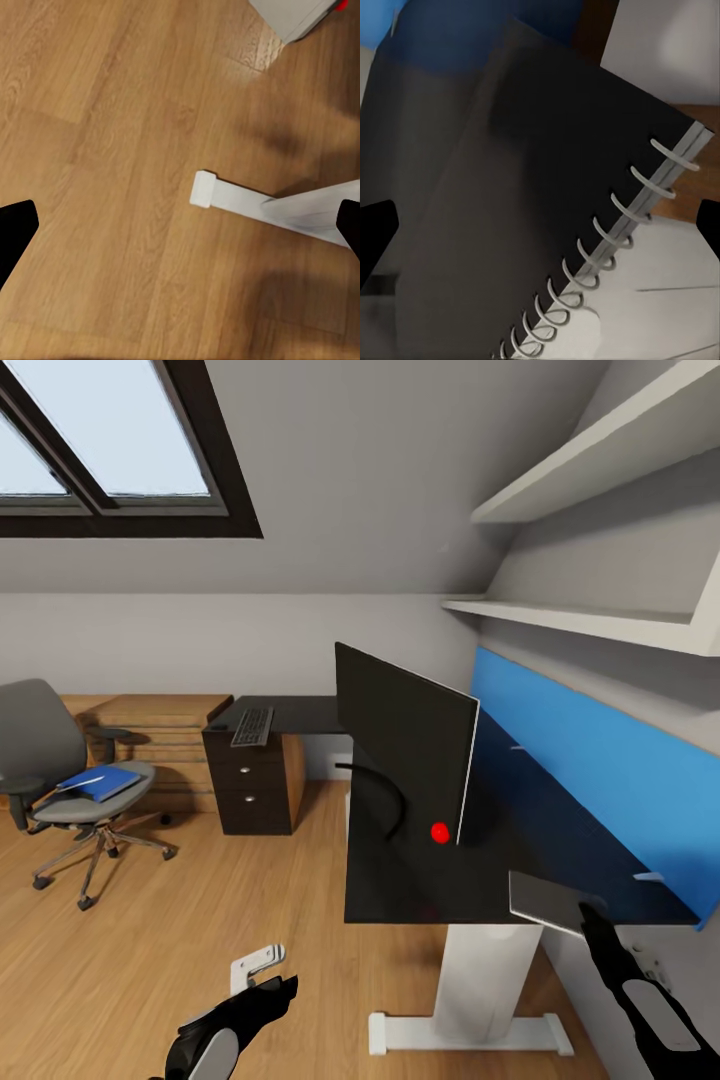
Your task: In the bedroom, organize the workspace by keeping the computer under the desk, ensuring the monitor is on the desk, placing the keyboard on the desk next to the monitor, placing the mouse on the desk next to the keyboard, moving the folder from the swivel chair onto the desk next to the mouse, stacking the notebook on top of the folder with the pen on top of the notebook, and positioning the swivel chair next to the desk.
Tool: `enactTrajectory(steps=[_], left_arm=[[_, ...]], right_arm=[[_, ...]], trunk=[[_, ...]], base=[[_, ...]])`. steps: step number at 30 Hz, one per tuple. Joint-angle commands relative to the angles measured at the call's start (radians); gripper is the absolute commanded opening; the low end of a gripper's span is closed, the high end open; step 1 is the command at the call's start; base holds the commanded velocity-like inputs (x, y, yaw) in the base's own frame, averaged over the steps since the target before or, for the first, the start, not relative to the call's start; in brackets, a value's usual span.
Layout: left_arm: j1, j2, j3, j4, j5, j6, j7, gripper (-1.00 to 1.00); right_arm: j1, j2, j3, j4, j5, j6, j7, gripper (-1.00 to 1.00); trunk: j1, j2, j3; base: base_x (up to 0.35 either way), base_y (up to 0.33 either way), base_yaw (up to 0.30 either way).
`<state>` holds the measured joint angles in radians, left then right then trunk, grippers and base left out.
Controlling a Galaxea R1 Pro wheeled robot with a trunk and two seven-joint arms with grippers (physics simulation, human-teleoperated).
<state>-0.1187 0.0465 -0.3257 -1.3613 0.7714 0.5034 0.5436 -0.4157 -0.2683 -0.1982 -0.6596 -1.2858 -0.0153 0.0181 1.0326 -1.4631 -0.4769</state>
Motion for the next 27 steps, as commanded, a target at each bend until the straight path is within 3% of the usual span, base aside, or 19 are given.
enactTrajectory(steps=[1,27], left_arm=[[-0.001,0.001,-0.003,-0.001,0.010,0.000,0.010,1.00],[-0.001,0.003,-0.005,0.005,0.011,-0.002,0.004,1.00]], right_arm=[[-0.001,0.000,0.000,0.000,-0.010,-0.002,0.002,1.00],[-0.001,0.000,0.000,0.000,-0.011,-0.002,0.002,1.00]], trunk=[[0.004,-0.008,-0.004],[0.012,-0.022,-0.011]], base=[[0.000,0.000,0.000],[0.030,0.000,0.000]])
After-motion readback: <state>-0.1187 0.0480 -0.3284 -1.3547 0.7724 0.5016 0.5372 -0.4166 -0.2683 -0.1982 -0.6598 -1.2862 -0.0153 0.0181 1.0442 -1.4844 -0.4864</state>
